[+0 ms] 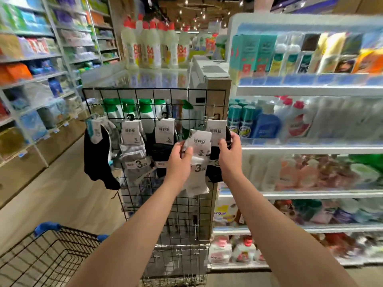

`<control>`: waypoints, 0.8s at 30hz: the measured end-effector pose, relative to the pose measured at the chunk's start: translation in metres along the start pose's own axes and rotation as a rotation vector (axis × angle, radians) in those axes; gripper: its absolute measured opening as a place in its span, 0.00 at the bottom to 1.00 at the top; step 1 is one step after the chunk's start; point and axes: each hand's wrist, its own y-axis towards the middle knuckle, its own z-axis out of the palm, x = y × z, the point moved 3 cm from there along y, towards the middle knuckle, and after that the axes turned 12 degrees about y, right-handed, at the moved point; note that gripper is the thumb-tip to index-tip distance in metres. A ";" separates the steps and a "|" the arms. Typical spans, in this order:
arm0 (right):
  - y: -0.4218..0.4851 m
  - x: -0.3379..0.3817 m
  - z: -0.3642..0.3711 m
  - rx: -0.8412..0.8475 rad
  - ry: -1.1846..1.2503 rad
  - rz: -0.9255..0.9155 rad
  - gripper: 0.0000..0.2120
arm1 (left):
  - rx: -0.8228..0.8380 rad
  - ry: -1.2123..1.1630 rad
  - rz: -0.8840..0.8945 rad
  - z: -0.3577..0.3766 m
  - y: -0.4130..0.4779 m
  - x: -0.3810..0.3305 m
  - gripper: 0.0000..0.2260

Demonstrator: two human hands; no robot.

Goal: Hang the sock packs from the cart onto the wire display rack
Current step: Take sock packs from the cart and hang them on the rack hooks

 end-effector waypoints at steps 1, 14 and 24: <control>0.004 0.002 0.001 0.023 -0.014 -0.010 0.10 | -0.003 0.001 -0.004 0.002 0.002 -0.001 0.08; 0.014 -0.006 0.006 0.095 -0.030 0.108 0.08 | 0.007 -0.008 0.030 0.012 0.005 -0.008 0.13; -0.014 -0.008 -0.003 0.039 0.012 -0.060 0.13 | 0.033 -0.004 0.022 0.025 0.011 -0.012 0.19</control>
